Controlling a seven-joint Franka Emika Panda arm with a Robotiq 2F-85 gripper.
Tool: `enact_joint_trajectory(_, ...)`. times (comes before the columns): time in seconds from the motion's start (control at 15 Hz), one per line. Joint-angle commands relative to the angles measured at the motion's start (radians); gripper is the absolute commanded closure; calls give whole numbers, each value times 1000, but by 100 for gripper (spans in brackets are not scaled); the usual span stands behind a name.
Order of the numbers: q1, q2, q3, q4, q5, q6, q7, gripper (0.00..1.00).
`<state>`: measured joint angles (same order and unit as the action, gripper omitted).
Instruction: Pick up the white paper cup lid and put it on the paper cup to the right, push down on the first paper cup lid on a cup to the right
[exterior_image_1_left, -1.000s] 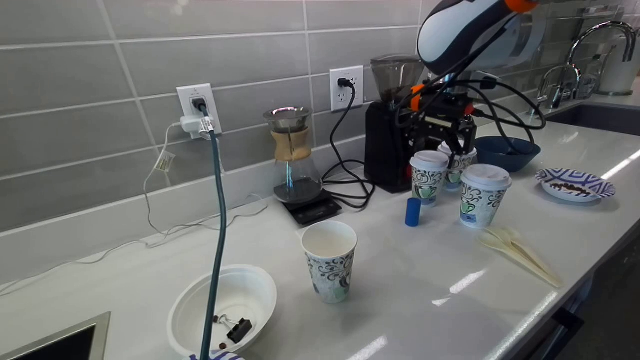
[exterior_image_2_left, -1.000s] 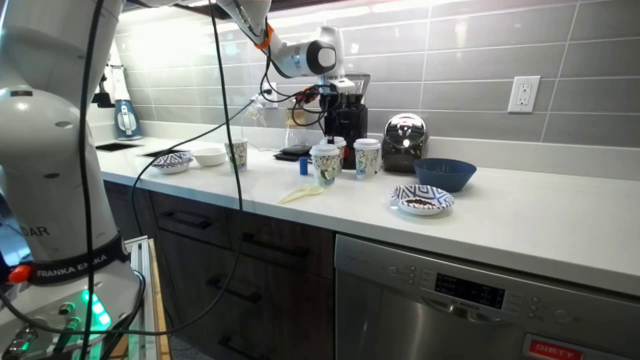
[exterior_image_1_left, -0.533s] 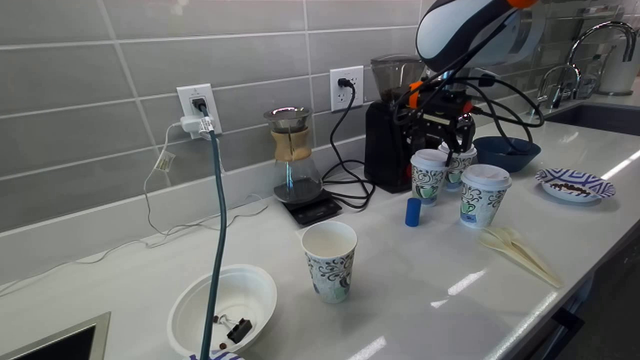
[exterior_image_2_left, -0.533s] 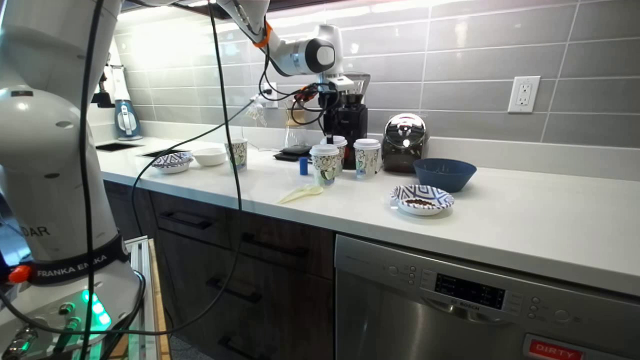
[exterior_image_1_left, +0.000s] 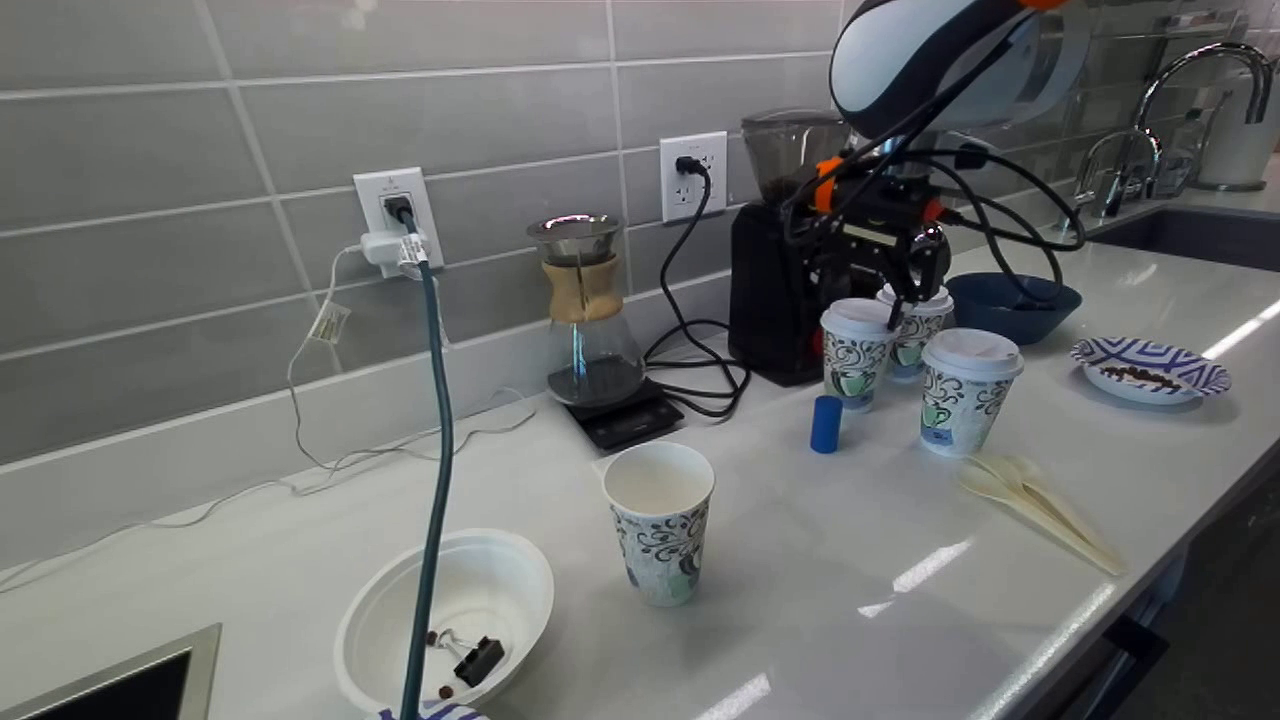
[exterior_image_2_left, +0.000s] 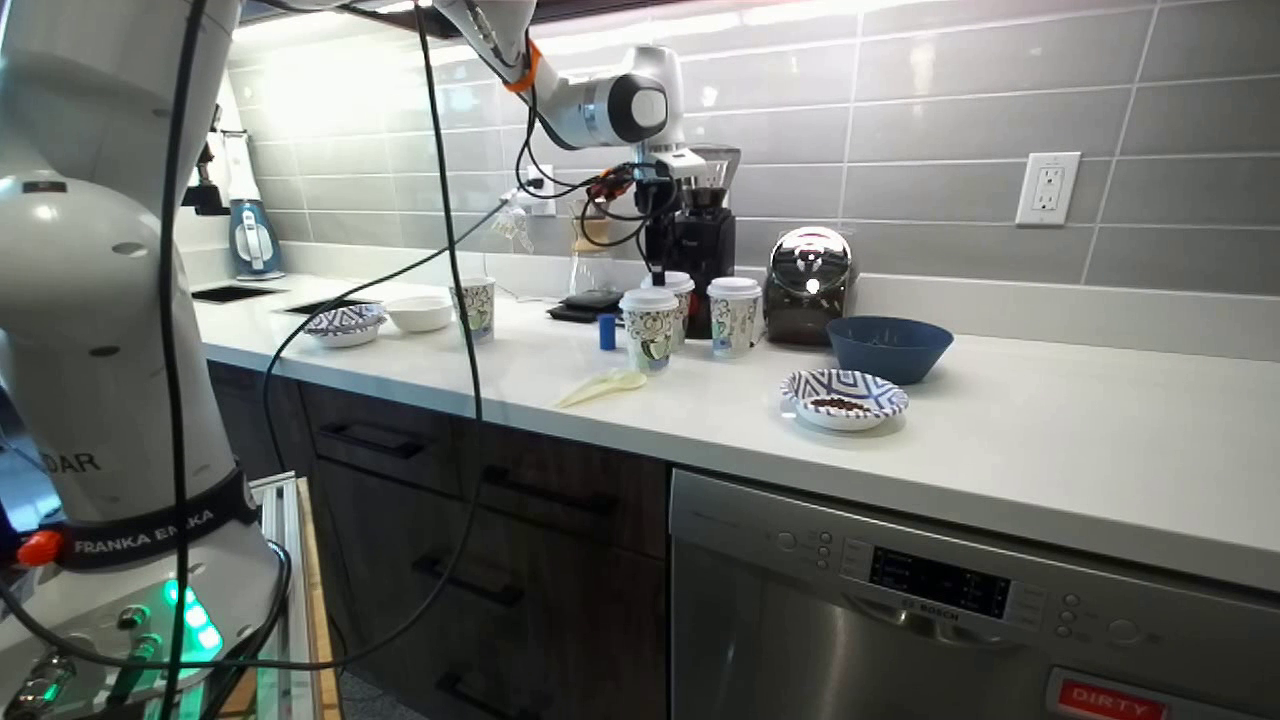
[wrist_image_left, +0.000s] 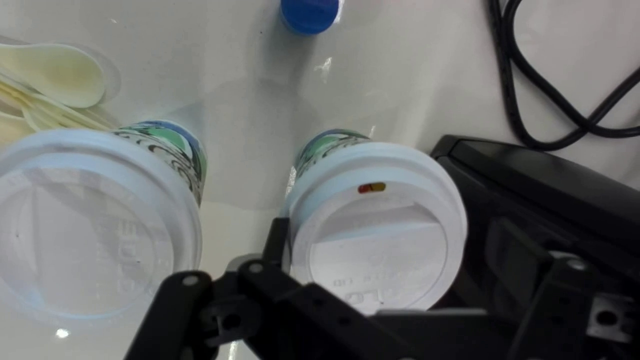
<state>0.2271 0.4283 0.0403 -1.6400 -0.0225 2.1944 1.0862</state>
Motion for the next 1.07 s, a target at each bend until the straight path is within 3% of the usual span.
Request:
enact_joint_trajectory(0.0, 10, -37, 4, -7, 6, -35, 0, 0)
enact_joint_trajectory(0.4, 39, -74, 4, 4, -9, -149, 90, 0)
enact_joint_trajectory(0.67, 61, -77, 10, 5, -21, -132, 201, 0)
enact_joint_trajectory(0.73, 43, -69, 15, 5, -11, -135, 142, 0)
enact_joint_trajectory(1.0, 42, -67, 17, 5, -11, -135, 145, 0)
